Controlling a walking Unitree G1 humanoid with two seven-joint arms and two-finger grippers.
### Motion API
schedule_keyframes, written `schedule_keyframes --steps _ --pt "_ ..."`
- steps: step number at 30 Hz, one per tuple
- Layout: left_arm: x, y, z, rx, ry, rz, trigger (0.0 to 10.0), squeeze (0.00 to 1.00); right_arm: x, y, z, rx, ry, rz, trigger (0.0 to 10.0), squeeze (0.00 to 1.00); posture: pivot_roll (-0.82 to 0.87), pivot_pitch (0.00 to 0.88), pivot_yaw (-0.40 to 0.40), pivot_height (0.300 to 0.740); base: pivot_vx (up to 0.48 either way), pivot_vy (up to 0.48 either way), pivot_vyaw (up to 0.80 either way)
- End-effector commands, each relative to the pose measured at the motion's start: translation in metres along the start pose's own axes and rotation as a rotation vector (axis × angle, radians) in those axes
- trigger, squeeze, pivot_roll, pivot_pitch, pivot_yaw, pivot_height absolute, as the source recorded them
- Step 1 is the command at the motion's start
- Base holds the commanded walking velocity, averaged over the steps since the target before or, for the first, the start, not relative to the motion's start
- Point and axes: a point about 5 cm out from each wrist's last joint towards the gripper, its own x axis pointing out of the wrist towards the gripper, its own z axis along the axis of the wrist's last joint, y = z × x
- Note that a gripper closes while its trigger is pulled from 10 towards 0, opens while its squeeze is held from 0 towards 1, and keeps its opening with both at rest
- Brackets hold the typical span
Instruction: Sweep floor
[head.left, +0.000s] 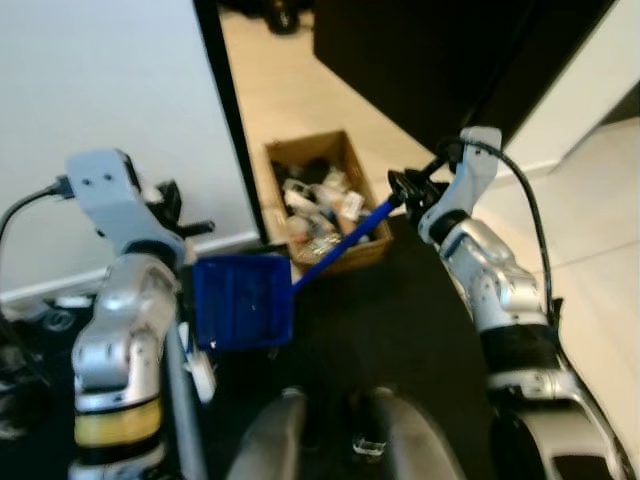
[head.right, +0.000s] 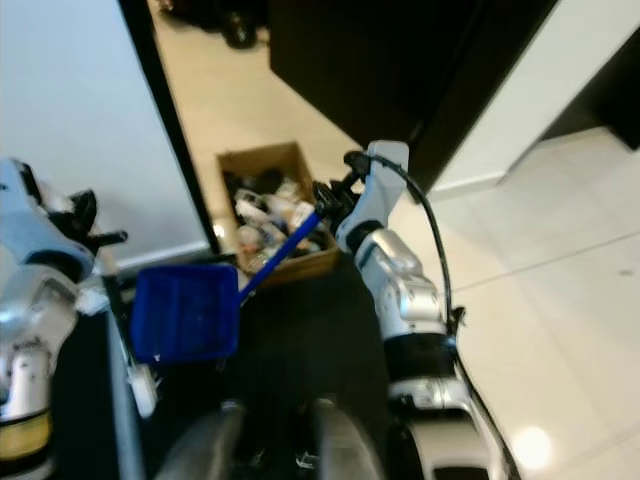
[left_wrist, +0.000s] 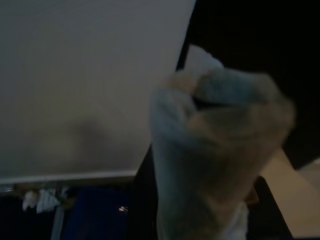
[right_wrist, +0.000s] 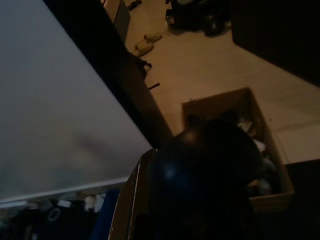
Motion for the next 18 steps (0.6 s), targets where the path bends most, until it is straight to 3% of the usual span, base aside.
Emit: schedule_keyframes --steps 1,13,18 --pt "-0.0017 0.0019 0.0077 0.032 -0.048 0.005 10.0 0.00 -0.0019 -0.0023 -0.0030 -0.012 0.010 -0.009 10.0 0.00 0.02 0.181 -0.051 0.740 0.000 0.446 0.00" --pt "-0.0017 0.0023 0.0070 0.037 -0.047 0.004 10.0 0.00 -0.0019 -0.0022 -0.0040 -0.011 0.011 -0.009 10.0 0.00 0.03 0.182 -0.050 0.740 0.000 0.440 0.00" --pt "-0.0013 0.0014 0.0068 0.052 -0.049 -0.012 10.0 0.00 -0.0018 -0.0022 -0.0051 -0.010 0.013 -0.009 10.0 0.00 0.03 0.183 -0.048 0.740 0.000 0.195 0.00"
